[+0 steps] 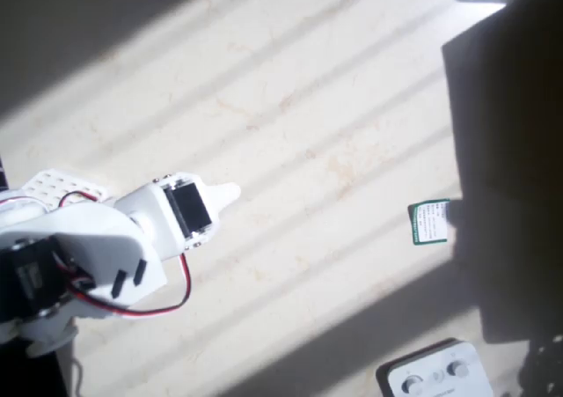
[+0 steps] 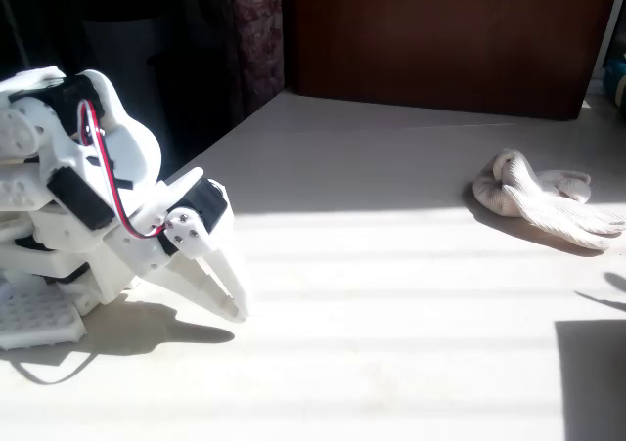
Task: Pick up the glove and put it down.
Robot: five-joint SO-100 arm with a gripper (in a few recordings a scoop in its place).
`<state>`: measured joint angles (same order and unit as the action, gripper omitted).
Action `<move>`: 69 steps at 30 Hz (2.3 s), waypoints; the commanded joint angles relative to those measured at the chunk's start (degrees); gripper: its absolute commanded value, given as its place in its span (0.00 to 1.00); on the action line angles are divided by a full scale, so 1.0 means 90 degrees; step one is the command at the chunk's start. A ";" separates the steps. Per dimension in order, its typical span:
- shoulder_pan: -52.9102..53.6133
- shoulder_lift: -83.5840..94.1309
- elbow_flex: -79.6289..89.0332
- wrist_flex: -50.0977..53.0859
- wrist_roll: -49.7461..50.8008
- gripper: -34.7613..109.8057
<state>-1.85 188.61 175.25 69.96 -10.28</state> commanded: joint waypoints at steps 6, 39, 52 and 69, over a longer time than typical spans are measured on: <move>-0.0010 -0.0010 -0.0283 0.0020 -0.0029 0.24; -0.0010 -0.1602 -0.2256 -0.0410 0.0518 0.24; -0.1182 -0.7119 -0.7520 -0.1094 0.0547 0.25; -0.3301 -1.2744 -1.2705 -0.1475 0.0596 0.25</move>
<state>-29.00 78.57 68.73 57.39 -5.45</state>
